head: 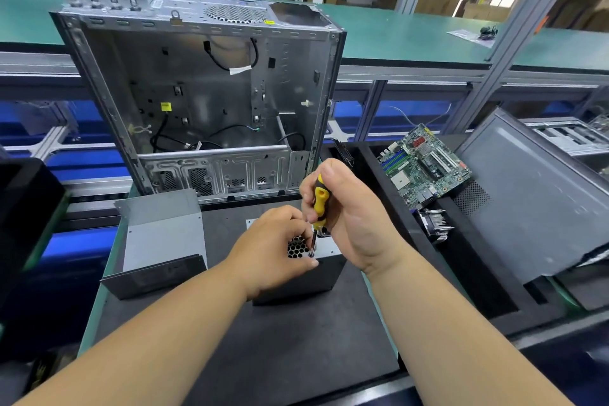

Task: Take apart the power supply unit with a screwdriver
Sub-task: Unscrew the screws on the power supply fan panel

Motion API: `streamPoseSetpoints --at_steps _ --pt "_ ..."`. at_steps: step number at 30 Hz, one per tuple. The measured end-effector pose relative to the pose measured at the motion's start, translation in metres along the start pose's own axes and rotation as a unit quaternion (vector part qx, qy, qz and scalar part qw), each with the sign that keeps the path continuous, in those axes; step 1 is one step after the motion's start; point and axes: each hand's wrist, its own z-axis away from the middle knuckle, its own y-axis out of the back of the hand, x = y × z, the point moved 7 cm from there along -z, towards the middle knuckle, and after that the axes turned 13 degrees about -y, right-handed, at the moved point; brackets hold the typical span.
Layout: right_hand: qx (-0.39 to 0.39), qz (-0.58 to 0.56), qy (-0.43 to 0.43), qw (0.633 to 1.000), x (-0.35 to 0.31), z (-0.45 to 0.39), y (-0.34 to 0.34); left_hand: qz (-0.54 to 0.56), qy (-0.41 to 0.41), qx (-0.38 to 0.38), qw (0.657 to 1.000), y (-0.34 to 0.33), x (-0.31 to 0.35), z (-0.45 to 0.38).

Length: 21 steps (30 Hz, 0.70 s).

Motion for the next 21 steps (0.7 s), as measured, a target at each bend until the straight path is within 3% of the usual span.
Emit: streamPoseSetpoints --at_steps 5,12,18,21 --pt "0.05 -0.031 -0.011 0.998 -0.003 -0.005 0.013 -0.008 0.008 0.005 1.0 -0.001 -0.003 0.001" --pt "0.058 -0.143 0.042 0.987 0.004 -0.007 0.003 -0.012 0.024 0.002 1.0 -0.003 -0.004 0.003" --pt "-0.047 -0.074 0.004 0.996 0.004 -0.011 -0.015 0.001 0.017 -0.01 1.0 -0.003 -0.005 -0.001" --pt "-0.028 -0.031 0.015 0.999 0.003 -0.01 -0.009 0.007 0.018 -0.01 1.0 -0.002 -0.005 -0.001"
